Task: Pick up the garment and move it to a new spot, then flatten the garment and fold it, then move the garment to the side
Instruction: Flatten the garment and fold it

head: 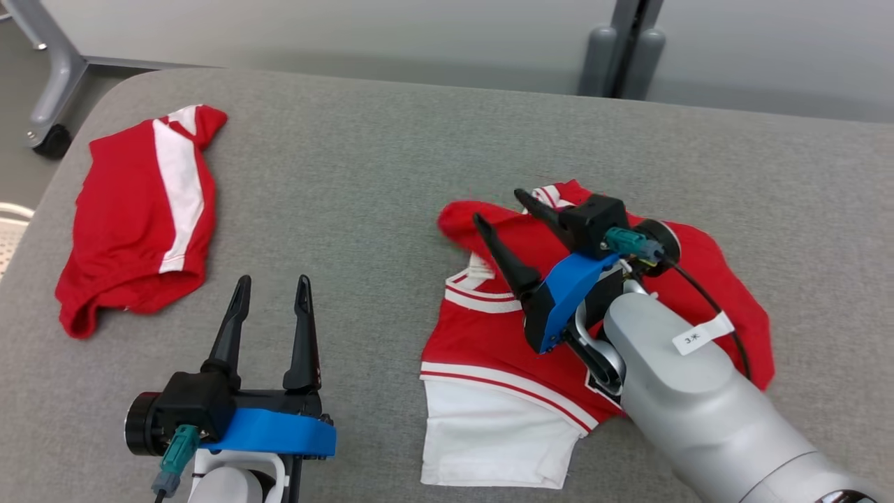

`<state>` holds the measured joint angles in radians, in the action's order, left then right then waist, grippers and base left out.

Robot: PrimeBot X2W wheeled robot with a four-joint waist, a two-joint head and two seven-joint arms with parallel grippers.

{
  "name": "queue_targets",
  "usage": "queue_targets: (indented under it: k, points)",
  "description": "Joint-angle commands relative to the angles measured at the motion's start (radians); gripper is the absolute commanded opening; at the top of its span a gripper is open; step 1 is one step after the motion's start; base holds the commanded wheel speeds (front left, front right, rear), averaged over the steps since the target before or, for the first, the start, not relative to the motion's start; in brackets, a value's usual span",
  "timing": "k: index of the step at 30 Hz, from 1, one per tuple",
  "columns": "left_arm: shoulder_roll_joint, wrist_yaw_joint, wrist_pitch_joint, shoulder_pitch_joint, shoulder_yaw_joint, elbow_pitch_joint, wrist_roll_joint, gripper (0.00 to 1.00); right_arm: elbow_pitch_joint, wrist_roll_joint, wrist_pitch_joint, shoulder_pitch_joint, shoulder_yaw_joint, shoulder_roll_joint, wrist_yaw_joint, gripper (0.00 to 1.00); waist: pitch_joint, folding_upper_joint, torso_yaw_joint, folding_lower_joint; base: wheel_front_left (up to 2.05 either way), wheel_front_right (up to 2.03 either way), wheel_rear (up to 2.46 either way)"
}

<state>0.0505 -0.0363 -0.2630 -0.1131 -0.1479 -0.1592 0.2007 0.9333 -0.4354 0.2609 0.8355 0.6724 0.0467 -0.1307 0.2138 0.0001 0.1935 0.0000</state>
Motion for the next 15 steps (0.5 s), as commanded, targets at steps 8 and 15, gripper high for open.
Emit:
queue_targets:
  k: [8, 15]
  points:
    - [-0.001, -0.006, -0.003, 0.022, 0.022, 0.004, -0.020, 1.00, -0.117, 0.040, 0.005, -0.072, -0.154, 0.090, 0.000, 1.00, -0.040, -0.0001, -0.082, 0.0000, 0.00, 0.00, 0.00]
    - [0.000, -0.013, -0.003, 0.044, 0.047, 0.010, -0.036, 1.00, -0.201, 0.088, 0.005, -0.206, -0.357, 0.208, 0.000, 1.00, -0.063, -0.0001, -0.124, 0.0000, 0.00, 0.00, 0.00]
